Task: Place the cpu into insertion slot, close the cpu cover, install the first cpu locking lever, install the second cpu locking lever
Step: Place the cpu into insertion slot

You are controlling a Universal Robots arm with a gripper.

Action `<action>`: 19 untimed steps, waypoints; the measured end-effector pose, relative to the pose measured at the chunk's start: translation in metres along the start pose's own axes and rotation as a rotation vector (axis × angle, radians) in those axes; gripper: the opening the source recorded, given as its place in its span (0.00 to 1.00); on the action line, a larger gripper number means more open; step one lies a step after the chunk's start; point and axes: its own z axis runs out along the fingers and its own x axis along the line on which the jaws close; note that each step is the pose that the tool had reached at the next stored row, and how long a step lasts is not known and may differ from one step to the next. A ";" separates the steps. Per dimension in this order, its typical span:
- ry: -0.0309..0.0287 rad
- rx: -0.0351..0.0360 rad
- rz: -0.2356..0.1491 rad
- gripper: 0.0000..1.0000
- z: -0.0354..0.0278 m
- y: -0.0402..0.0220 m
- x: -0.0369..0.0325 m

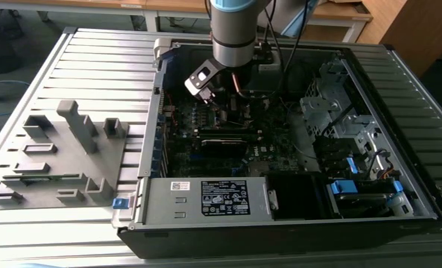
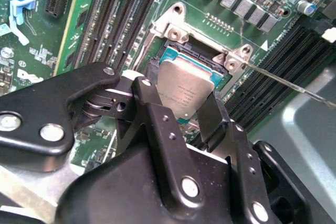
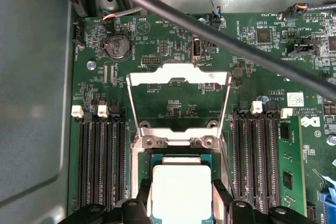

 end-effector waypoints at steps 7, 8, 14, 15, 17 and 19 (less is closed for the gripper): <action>0.0055 0.0005 -0.008 0.54 0.0023 -0.0018 0.0002; 0.0059 0.0006 -0.010 0.54 0.0024 -0.0017 0.0002; 0.0069 0.0009 -0.017 0.54 0.0025 -0.0016 0.0003; 0.0073 0.0010 -0.022 0.54 0.0025 -0.0016 0.0003; 0.0076 0.0012 -0.025 0.54 0.0024 -0.0016 0.0003; 0.0079 0.0013 -0.028 0.54 0.0025 -0.0015 0.0003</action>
